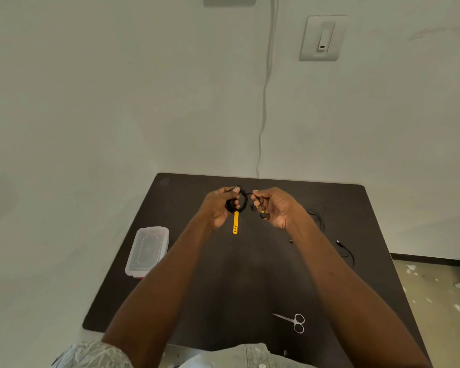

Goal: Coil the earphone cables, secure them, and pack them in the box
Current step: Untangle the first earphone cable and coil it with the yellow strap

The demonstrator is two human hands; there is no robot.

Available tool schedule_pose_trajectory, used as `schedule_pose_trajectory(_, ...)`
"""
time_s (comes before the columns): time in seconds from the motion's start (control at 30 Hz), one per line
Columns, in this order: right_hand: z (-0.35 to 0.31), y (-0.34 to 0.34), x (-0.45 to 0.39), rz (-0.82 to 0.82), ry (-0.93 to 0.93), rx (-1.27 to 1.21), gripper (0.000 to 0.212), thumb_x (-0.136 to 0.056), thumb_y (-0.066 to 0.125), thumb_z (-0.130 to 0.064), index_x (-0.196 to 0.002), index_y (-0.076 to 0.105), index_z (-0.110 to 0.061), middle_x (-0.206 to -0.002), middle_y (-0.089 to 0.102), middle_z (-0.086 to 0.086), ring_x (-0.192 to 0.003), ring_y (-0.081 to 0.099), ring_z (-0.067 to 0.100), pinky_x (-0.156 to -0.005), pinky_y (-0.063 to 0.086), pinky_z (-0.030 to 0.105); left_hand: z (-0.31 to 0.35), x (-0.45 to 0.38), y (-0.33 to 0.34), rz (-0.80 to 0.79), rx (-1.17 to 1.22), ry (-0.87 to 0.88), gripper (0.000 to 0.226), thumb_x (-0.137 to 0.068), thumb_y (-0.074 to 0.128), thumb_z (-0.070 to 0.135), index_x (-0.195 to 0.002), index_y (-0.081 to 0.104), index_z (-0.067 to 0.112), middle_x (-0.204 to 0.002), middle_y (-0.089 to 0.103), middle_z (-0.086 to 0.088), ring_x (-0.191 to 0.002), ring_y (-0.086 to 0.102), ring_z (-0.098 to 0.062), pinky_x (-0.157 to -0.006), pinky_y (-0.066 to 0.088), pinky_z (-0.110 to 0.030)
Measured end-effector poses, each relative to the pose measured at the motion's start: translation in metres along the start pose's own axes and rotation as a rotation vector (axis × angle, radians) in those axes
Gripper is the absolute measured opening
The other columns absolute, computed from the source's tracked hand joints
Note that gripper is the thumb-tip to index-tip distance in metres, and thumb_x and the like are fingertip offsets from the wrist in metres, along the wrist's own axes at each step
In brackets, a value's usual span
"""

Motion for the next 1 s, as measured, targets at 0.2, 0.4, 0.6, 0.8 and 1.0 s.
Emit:
schedule_pose_trajectory(0.2,0.027,-0.030,-0.022,0.080,-0.206,0.286,0.025,-0.088,0.069,-0.032,-0.078,0.069,-0.009,-0.055,0.048,-0.002,-0.059,0.042,0.013,-0.062,0.035,0.025,-0.028,-0.003,-0.011,0.048,0.001,-0.142,0.012,-0.098,0.049,0.005,-0.092,0.059,0.004,-0.072,0.053,-0.006,-0.051,0.049,-0.008,-0.059,0.046,-0.021)
schedule_pose_trajectory(0.4,0.075,-0.033,-0.044,0.000,-0.144,0.248,0.025,-0.089,0.070,-0.026,-0.092,0.071,-0.001,-0.053,0.045,-0.002,-0.055,0.040,0.011,-0.064,0.047,0.027,-0.075,-0.004,-0.035,0.030,0.028,-0.294,0.008,-0.096,0.053,0.008,-0.092,0.060,0.006,-0.066,0.055,-0.003,-0.050,0.051,-0.007,-0.057,0.052,-0.025)
schedule_pose_trajectory(0.6,0.134,-0.023,-0.066,0.063,0.107,0.125,0.018,-0.090,0.068,-0.028,-0.087,0.071,-0.010,-0.066,0.050,-0.002,-0.055,0.043,0.008,-0.055,0.041,0.021,-0.109,-0.019,-0.058,0.058,0.060,-0.376,0.024,-0.094,0.044,-0.008,-0.107,0.056,0.008,-0.089,0.063,-0.007,-0.082,0.061,-0.016,-0.074,0.053,-0.042)
schedule_pose_trajectory(0.8,0.164,-0.016,-0.089,0.270,0.149,0.240,0.015,-0.088,0.069,-0.017,-0.075,0.063,-0.013,-0.066,0.053,0.000,-0.055,0.044,0.011,-0.054,0.041,0.021,-0.138,-0.040,-0.083,0.078,-0.186,-0.485,0.028,-0.092,0.050,-0.007,-0.108,0.055,0.016,-0.098,0.064,-0.006,-0.082,0.062,-0.016,-0.070,0.052,-0.037)
schedule_pose_trajectory(1.0,0.170,-0.002,-0.108,0.471,0.075,0.557,0.023,-0.082,0.064,-0.015,-0.070,0.066,0.005,-0.063,0.056,0.014,-0.062,0.050,0.021,-0.059,0.039,0.033,-0.146,-0.062,-0.121,0.237,-0.614,-0.380,0.019,-0.082,0.070,0.000,-0.094,0.060,0.010,-0.093,0.064,-0.012,-0.081,0.063,-0.021,-0.059,0.055,-0.030)
Point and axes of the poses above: each hand's wrist, its own x-axis away from the middle knuckle, its own y-axis out of the palm, z = x × y, the point moved 5 cm from there along -x, towards the middle knuckle
